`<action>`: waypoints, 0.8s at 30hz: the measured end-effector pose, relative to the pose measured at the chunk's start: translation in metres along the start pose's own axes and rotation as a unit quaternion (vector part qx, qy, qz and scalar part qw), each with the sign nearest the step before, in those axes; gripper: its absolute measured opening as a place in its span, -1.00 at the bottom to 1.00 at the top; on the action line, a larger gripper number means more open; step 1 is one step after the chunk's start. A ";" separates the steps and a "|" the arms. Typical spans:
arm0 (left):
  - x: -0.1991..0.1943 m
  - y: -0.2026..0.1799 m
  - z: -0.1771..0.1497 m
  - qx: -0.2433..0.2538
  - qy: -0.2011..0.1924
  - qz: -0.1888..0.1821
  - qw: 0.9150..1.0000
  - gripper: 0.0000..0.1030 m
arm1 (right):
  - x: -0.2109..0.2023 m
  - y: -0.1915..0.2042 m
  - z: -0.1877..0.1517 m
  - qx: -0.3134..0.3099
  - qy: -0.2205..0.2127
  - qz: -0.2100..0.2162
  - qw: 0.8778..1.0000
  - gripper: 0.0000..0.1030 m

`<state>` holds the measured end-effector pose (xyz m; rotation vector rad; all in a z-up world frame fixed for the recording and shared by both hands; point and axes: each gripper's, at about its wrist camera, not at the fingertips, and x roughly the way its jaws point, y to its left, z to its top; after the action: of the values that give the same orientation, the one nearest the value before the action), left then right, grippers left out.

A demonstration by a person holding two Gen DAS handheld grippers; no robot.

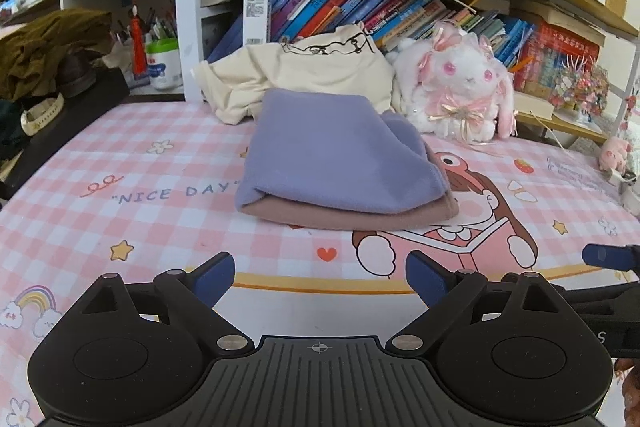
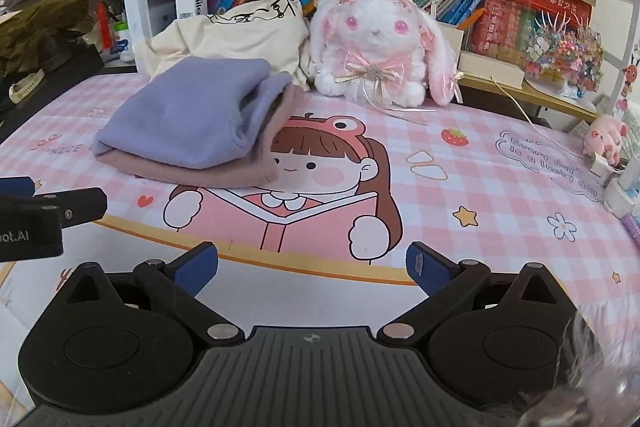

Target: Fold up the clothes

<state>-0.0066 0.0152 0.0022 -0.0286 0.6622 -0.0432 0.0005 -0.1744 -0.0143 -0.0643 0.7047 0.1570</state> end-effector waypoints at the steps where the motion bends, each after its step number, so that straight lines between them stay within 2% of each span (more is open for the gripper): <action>1: -0.001 -0.001 0.000 0.001 -0.001 0.001 1.000 0.85 | 0.000 0.000 0.000 0.002 0.001 0.001 1.000 0.98; 5: 0.000 -0.001 -0.002 -0.001 0.006 0.002 1.000 1.00 | -0.002 -0.002 -0.001 0.006 0.002 0.000 1.000 0.98; 24: -0.003 0.000 -0.004 0.003 0.008 0.009 1.000 1.00 | -0.002 -0.003 -0.006 0.014 0.016 -0.001 1.000 0.98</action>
<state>-0.0110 0.0148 0.0006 -0.0163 0.6779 -0.0274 -0.0044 -0.1787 -0.0171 -0.0408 0.7390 0.1444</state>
